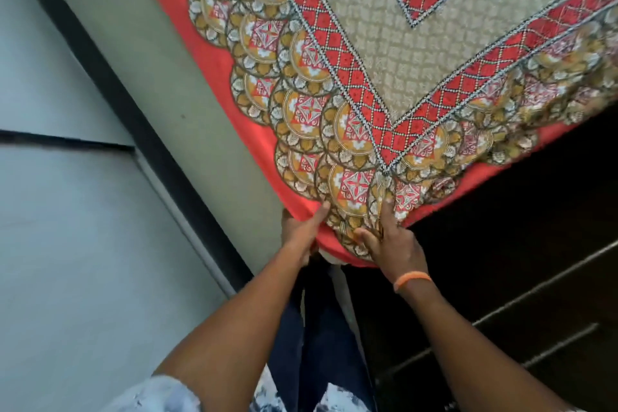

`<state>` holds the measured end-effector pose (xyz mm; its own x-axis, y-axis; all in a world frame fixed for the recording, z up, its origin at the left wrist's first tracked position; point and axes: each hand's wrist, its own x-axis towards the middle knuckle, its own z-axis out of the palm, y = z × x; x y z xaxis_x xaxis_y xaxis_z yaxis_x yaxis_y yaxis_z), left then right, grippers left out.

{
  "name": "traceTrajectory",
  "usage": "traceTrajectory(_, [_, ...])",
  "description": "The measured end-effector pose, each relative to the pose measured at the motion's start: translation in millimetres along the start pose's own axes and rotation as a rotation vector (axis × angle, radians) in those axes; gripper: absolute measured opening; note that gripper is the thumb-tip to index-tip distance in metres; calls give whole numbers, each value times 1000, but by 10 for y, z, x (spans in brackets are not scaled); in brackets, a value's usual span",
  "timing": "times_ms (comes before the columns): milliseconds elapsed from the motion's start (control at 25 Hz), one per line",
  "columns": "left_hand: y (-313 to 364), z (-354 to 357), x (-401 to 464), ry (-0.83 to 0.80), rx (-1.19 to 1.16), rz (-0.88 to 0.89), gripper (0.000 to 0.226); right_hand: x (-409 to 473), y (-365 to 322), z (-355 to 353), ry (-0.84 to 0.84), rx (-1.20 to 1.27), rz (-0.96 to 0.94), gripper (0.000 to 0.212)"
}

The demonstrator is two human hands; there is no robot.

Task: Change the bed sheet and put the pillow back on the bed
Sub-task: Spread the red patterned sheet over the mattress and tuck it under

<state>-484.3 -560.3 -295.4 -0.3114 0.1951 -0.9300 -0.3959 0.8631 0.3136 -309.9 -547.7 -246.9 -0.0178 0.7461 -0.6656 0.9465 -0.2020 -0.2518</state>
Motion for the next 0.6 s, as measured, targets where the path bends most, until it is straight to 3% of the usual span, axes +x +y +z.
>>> traceTrajectory(120, [-37,189,-128,179,10,34,66,-73,-85,-34,-24,101,36,74])
traceTrajectory(200, [-59,276,-186,176,-39,22,72,-113,-135,-9,-54,112,53,66])
traceTrajectory(280, [-35,291,-251,190,-61,37,76,-128,-166,-42,-95,15,17,61])
traceTrajectory(400, [-61,254,-285,154,185,160,62,-145,-204,-183,-158,-231,-66,60])
traceTrajectory(600, [-130,191,-447,57,245,212,47,-351,-253,-370,-180,-491,-132,57])
